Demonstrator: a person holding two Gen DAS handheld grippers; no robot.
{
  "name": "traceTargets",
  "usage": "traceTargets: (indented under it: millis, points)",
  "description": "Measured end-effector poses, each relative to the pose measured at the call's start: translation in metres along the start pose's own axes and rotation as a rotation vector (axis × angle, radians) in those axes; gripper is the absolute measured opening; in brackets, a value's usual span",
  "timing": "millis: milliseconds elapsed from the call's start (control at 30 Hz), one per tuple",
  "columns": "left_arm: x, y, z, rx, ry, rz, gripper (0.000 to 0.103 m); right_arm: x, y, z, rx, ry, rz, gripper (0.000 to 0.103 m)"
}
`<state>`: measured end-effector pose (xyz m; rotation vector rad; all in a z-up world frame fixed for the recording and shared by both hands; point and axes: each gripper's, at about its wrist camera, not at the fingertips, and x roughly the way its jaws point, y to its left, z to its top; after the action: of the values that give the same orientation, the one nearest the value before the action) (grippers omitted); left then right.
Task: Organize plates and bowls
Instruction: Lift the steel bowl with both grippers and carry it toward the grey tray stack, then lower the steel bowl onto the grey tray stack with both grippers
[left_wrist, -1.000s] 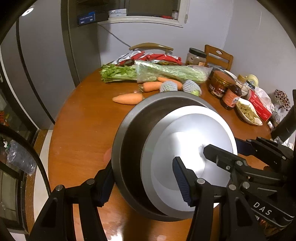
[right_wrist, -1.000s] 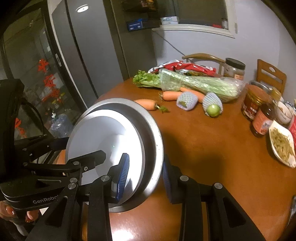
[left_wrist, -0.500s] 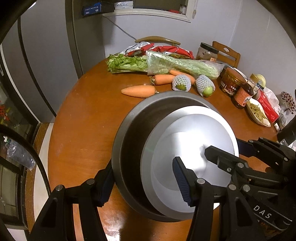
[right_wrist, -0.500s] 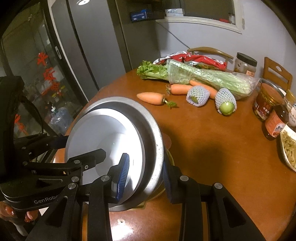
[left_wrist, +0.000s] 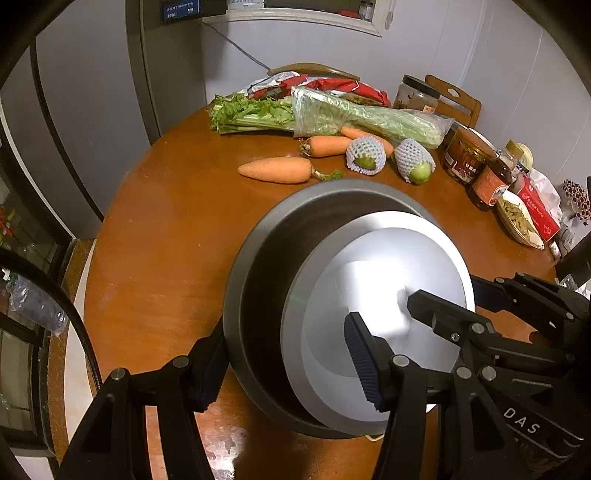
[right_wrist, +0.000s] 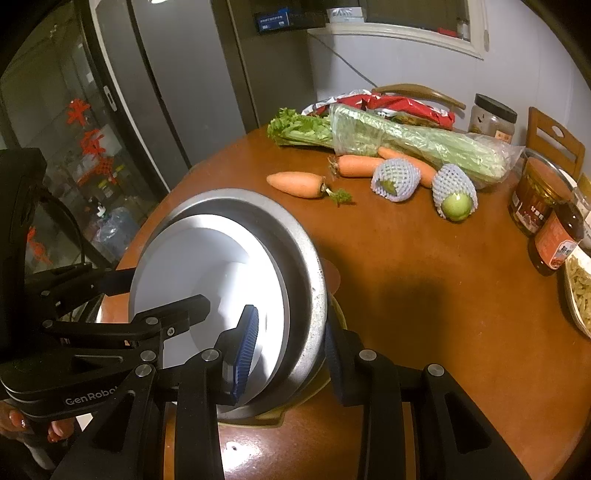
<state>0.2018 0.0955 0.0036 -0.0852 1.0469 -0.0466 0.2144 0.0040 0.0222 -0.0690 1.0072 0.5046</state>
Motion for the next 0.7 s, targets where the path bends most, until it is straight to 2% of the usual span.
traceTargets:
  millis: [700]
  points:
    - [0.0054,-0.0008,-0.0004,0.001,0.0,0.001,0.059,0.0049,0.0011,-0.0008,-0.023,-0.006,-0.045,0.036]
